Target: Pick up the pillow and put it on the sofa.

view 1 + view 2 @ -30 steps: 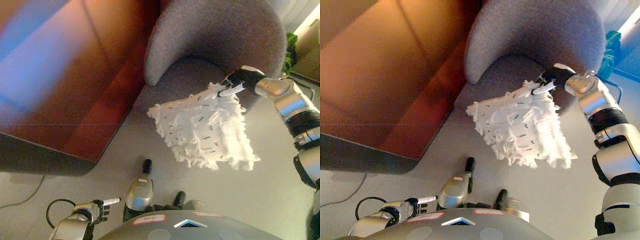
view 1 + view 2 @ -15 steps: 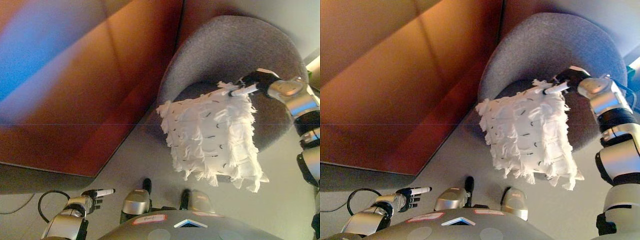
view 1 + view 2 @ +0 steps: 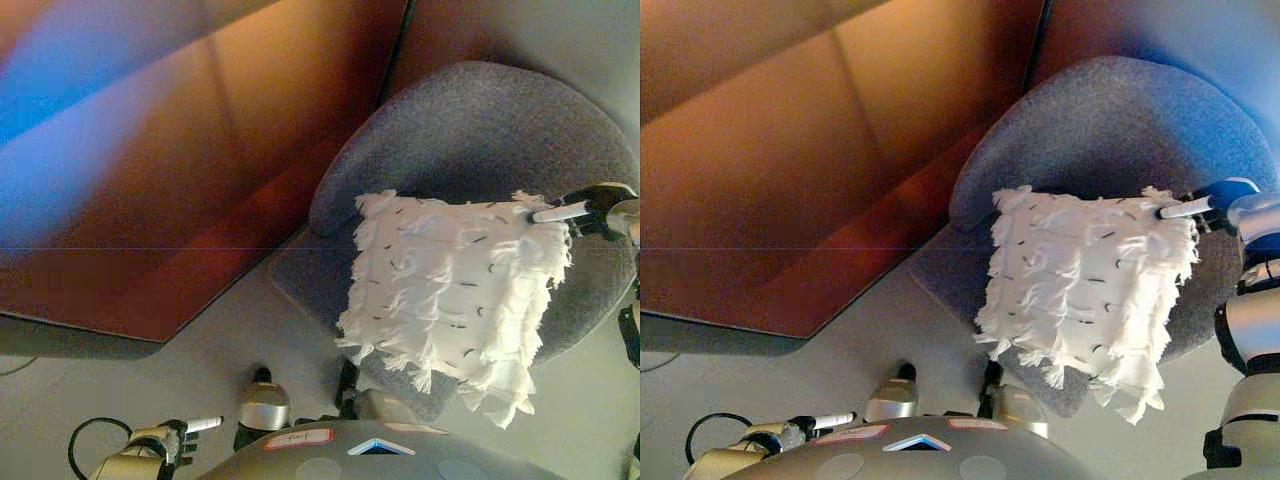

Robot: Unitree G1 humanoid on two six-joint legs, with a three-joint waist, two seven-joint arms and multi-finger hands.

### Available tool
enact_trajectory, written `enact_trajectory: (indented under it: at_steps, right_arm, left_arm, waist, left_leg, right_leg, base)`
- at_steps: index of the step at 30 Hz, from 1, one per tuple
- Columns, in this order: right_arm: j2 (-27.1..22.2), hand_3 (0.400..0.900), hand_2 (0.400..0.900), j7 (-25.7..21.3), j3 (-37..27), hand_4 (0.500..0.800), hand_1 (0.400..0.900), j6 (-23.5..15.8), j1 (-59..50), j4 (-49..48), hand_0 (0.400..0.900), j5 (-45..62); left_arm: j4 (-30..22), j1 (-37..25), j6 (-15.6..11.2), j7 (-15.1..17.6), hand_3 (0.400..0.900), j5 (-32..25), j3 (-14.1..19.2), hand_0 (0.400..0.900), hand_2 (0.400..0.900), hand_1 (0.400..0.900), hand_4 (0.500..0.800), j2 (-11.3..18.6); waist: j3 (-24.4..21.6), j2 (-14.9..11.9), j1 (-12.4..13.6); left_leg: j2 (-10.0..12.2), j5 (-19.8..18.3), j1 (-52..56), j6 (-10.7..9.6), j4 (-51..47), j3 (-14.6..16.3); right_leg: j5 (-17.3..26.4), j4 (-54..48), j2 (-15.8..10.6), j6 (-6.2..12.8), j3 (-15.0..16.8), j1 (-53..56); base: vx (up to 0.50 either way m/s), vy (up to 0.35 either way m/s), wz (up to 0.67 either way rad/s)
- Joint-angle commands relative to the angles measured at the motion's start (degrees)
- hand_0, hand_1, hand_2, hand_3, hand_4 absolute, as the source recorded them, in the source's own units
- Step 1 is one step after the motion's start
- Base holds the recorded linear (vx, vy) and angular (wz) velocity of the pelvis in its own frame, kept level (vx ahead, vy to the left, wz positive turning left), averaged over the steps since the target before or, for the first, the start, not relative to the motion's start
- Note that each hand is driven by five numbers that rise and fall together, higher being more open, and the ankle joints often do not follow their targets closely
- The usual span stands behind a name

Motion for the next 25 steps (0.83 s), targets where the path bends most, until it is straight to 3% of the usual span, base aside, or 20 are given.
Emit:
enact_trajectory:
  at_steps: [1,12,22,25]
  right_arm:
    - [-7.95,0.9,0.9,-7.76,0.16,0.8,0.9,0.79,-13.28,0.48,0.9,-1.86]
    - [-8.46,0.9,0.9,-5.83,1.28,0.8,0.9,2.37,-13.74,1.46,0.9,-4.73]
    - [-11.47,0.9,0.9,-8.86,-2.02,0.8,0.9,1.64,-9.69,0.39,0.9,-3.36]
    - [-12.37,0.9,0.9,-11.13,-6.82,0.8,0.9,-0.79,-4.0,-2.25,0.9,0.84]
  left_arm:
    - [2.77,-1.4,0.38,1.54,0.9,2.73,-3.65,0.9,0.9,0.9,0.8,4.91]
    - [3.08,-1.92,0.51,1.95,0.9,2.69,-3.62,0.9,0.9,0.9,0.8,4.46]
    - [3.71,-2.59,-0.16,0.54,0.9,1.9,-3.12,0.9,0.9,0.9,0.8,5.42]
    - [3.12,-2.67,-0.52,-0.16,0.9,0.81,-2.78,0.9,0.9,0.9,0.8,5.52]
  waist:
    - [-4.12,-0.95,2.35]
    - [-5.01,0.08,1.25]
    - [-6.0,-0.01,-1.41]
    - [-6.3,0.03,-2.79]
  left_leg:
    - [-1.65,6.04,-5.02,2.03,-3.54,-0.25]
    - [-1.35,5.22,-2.8,1.66,-3.72,-0.07]
    - [-1.47,4.24,-0.91,1.78,-4.14,1.64]
    - [-1.65,3.84,-0.27,1.99,-4.16,2.63]
  right_leg:
    - [-6.66,3.84,-3.92,4.9,-1.0,2.72]
    - [-8.27,3.51,-3.55,4.08,-0.88,5.13]
    - [-8.16,2.2,-3.2,4.25,1.01,6.42]
    - [-8.05,2.08,-3.28,4.51,1.88,6.61]
  base:
    - [0.01,-0.028,-0.04]
    - [0.04,-0.011,-0.09]
    - [-0.03,0.01,-0.13]
    - [-0.08,0.04,-0.18]
